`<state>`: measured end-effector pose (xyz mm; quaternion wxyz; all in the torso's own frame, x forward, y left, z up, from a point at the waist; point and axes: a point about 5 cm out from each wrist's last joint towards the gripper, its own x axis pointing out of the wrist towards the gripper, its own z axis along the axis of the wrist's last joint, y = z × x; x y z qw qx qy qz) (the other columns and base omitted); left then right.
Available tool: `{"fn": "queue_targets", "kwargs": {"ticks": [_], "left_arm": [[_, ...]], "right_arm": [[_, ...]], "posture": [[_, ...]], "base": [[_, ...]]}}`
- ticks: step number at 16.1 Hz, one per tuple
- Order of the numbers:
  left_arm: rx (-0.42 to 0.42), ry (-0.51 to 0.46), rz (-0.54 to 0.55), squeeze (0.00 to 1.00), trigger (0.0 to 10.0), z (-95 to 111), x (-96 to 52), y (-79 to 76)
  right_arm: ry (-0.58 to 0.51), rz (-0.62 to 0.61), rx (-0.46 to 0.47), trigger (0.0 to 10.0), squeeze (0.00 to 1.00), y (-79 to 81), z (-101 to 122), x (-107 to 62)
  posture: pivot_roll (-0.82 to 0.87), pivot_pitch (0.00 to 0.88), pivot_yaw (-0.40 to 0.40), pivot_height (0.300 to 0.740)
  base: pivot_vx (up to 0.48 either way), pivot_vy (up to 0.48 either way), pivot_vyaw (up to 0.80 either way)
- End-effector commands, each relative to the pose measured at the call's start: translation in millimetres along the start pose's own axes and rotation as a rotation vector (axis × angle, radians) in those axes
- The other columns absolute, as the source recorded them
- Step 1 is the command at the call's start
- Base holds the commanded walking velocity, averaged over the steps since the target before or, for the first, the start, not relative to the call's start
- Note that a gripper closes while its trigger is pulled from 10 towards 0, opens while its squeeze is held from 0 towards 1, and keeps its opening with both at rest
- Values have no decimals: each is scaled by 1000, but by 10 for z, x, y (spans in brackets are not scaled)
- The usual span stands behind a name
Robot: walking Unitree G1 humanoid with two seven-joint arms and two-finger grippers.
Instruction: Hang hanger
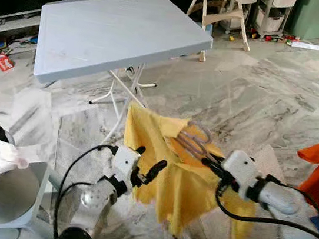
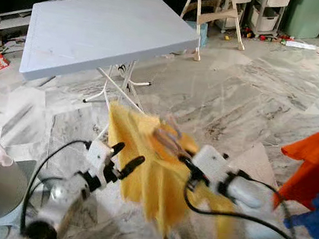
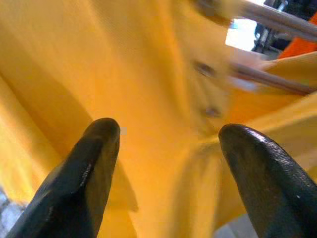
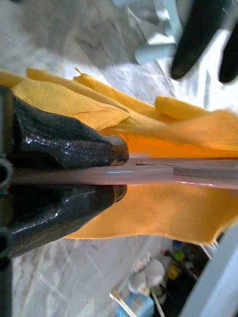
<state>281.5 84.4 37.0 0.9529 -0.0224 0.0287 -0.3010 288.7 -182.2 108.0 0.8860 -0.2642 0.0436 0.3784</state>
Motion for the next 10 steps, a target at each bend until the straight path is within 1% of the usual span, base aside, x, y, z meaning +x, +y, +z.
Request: {"fn": "queue_targets", "kwargs": {"ticks": [1,2,3,4,5,6,7,8,9,10], "left_arm": [[56,-34,64,1000,10000,69,-44,93],[76,-37,98,1000,10000,77,-85,145],[73,-35,147,1000,10000,73,-146,227],[78,-35,195,1000,10000,77,-221,316],[89,-43,214,1000,10000,95,-246,348],[126,-89,310,1000,10000,192,-300,460],[125,-99,335,1000,10000,222,-310,486],[135,-134,363,1000,10000,327,-331,535],[158,-133,338,1000,10000,349,-348,539],[163,-115,293,1000,10000,330,-377,530]], "right_arm": [[-58,-40,-51,10000,0,-30,91,52],[-64,-86,-15,10000,0,-50,70,50],[-56,-116,-8,10000,0,-47,25,38],[-46,-112,-25,10000,0,-11,-19,20],[-40,-101,-31,10000,0,17,-29,20],[-30,-90,-47,10000,0,60,-65,18],[-31,-85,-39,10000,0,76,-75,16],[-45,-30,-29,10000,0,128,-93,-57],[-40,-12,-43,10000,0,117,-109,-120],[-32,-3,-33,10000,0,73,-119,-196]], "posture": [[-160,61,129,740],[-155,58,126,740],[-156,55,127,740],[-156,53,128,740],[-156,51,129,740],[-157,49,129,740],[-157,47,127,740],[-151,44,125,740],[-153,43,125,740],[-151,43,126,740]], "base": [[0,0,0],[0,0,0],[0,0,0],[0,0,0],[0,0,0],[0,0,0],[0,0,0],[0,0,0],[0,0,0],[0,0,0]]}}
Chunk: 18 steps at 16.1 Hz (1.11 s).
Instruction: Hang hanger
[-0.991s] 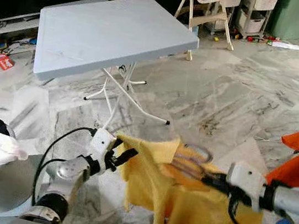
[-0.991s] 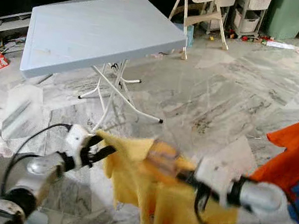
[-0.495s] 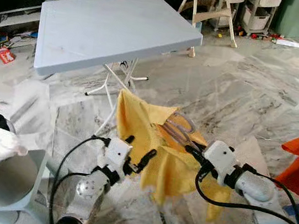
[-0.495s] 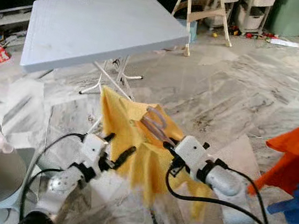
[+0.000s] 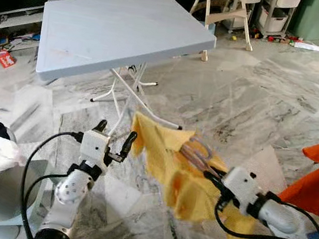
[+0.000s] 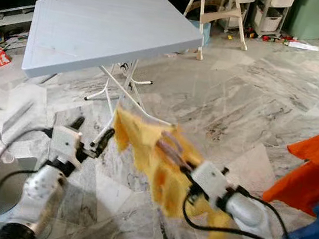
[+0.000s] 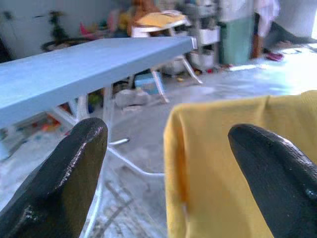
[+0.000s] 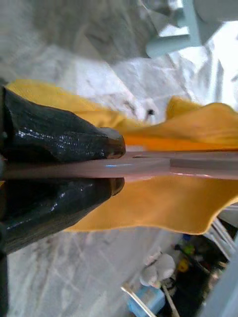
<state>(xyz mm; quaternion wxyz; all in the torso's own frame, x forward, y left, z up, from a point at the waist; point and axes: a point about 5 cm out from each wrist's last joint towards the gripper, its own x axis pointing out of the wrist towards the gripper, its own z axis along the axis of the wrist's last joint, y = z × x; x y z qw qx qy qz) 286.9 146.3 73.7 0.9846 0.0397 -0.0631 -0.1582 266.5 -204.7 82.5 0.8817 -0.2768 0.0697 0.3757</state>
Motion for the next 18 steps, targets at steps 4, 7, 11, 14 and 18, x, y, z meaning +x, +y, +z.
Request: {"fn": "queue_targets", "kwargs": {"ticks": [4,7,11,14,18], "left_arm": [[-32,144,-100,1000,10000,-230,-249,-5],[-65,185,-155,1000,10000,-293,-296,-54],[-47,152,-174,1000,10000,-185,-204,-16],[-78,177,-213,0,10000,-205,-195,-8],[-225,218,-378,0,0,-275,-298,-178]], "right_arm": [[-47,39,-52,10000,0,-272,174,-260],[-81,197,7,10000,0,-256,290,-390],[6,438,39,10000,0,-268,297,-638],[47,466,17,10000,0,-324,276,-667],[26,467,30,10000,0,-342,334,-625]], "posture": [[-155,47,131,740],[-156,46,133,740],[-153,45,134,740],[-151,43,135,740],[-150,41,139,740]], "base": [[0,0,0],[0,0,0],[0,0,0],[0,0,0],[0,0,0]]}}
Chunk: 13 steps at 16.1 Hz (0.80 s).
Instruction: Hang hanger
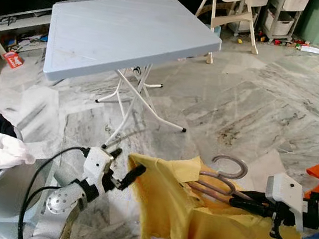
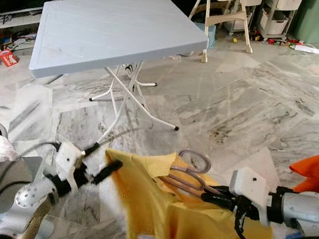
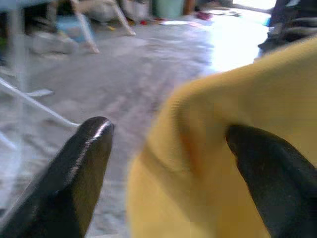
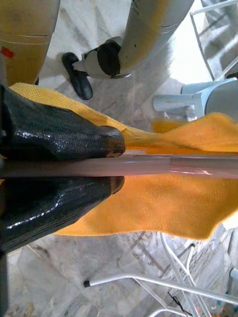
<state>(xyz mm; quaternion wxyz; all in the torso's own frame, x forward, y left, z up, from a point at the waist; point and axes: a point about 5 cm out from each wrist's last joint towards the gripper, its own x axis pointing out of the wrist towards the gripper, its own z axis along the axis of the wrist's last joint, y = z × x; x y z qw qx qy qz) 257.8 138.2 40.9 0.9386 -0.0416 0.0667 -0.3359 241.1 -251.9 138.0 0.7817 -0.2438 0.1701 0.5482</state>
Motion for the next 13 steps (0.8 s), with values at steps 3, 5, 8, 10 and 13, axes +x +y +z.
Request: {"fn": "queue_targets", "kwargs": {"ticks": [3,5,8,10,13], "left_arm": [[-59,29,-92,0,0,-69,-45,-93],[-70,47,-118,0,0,-97,-49,-114],[-57,66,-75,0,0,-132,-76,-27],[-15,74,34,0,0,-137,-139,168],[27,83,112,0,0,-122,-189,311]], "right_arm": [[-35,16,-34,10000,0,-22,102,-4],[-40,11,-30,10000,0,-22,110,-18],[-41,2,-29,10000,0,-32,125,-38],[-44,-6,-28,10000,0,-41,140,-61],[-47,-8,-25,10000,0,-32,137,-53]], "posture": [[-159,41,143,740],[-163,41,147,740],[-168,40,150,740],[-172,41,152,740],[-172,43,152,740]], "base": [[0,0,0],[0,0,0],[0,0,0],[0,0,0],[0,0,0]]}}
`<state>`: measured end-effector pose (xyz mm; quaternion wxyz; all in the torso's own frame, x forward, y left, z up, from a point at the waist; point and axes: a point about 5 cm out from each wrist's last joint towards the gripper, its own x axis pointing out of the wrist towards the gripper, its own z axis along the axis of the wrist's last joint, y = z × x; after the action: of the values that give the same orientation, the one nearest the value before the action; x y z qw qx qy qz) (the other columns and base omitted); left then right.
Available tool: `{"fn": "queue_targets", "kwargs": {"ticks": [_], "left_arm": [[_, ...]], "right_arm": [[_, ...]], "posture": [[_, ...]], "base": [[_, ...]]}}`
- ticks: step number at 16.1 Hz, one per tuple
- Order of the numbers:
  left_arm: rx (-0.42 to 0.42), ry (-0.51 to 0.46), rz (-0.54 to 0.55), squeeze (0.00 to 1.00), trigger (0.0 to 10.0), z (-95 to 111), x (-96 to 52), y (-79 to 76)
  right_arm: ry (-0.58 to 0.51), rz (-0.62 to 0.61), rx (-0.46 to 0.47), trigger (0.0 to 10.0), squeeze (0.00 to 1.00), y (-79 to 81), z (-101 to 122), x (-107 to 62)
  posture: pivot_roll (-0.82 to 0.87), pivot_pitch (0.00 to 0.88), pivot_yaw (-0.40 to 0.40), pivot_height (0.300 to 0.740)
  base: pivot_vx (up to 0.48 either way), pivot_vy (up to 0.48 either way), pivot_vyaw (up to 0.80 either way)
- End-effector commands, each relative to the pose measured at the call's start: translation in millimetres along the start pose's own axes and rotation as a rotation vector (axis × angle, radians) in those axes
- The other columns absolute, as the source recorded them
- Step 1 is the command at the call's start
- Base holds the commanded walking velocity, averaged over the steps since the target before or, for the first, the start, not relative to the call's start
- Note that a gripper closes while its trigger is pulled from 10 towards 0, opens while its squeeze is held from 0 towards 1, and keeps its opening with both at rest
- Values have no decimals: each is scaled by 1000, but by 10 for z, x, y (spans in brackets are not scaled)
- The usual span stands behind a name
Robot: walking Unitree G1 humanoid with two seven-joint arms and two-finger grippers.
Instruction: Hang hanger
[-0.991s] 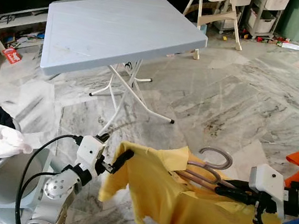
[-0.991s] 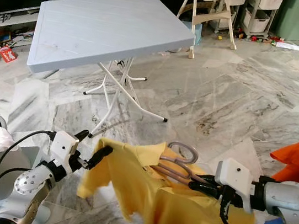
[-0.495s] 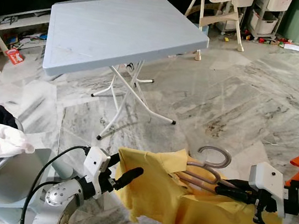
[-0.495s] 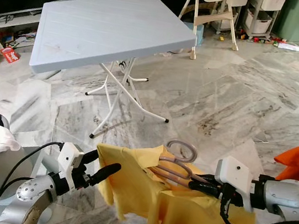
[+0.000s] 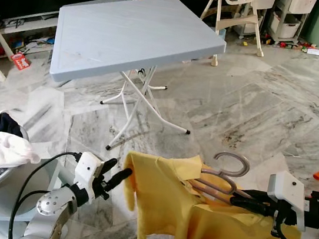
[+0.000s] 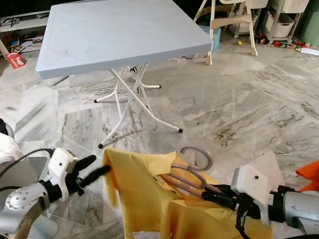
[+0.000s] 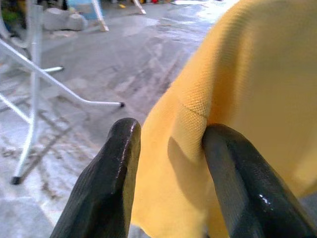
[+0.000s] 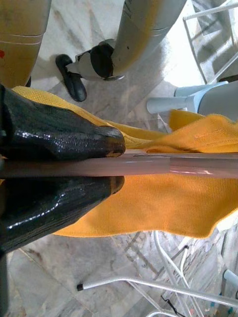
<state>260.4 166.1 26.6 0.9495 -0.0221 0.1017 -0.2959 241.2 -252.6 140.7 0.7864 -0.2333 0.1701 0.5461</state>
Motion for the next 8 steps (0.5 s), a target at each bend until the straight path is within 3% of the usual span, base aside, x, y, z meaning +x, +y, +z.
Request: {"fn": "queue_targets", "kwargs": {"ticks": [1,4,8], "left_arm": [[30,7,45,0,0,17,-36,100],[41,-9,14,0,0,38,43,59],[28,-31,-93,0,0,66,189,-118]], "right_arm": [[-37,1,-43,10000,0,-14,126,-24],[-35,21,-35,10000,0,7,125,-20],[-33,26,-29,10000,0,13,114,-1]], "posture": [[-171,42,151,740],[-170,44,151,740],[-173,46,152,740]], "base": [[0,0,0],[0,0,0],[0,0,0]]}}
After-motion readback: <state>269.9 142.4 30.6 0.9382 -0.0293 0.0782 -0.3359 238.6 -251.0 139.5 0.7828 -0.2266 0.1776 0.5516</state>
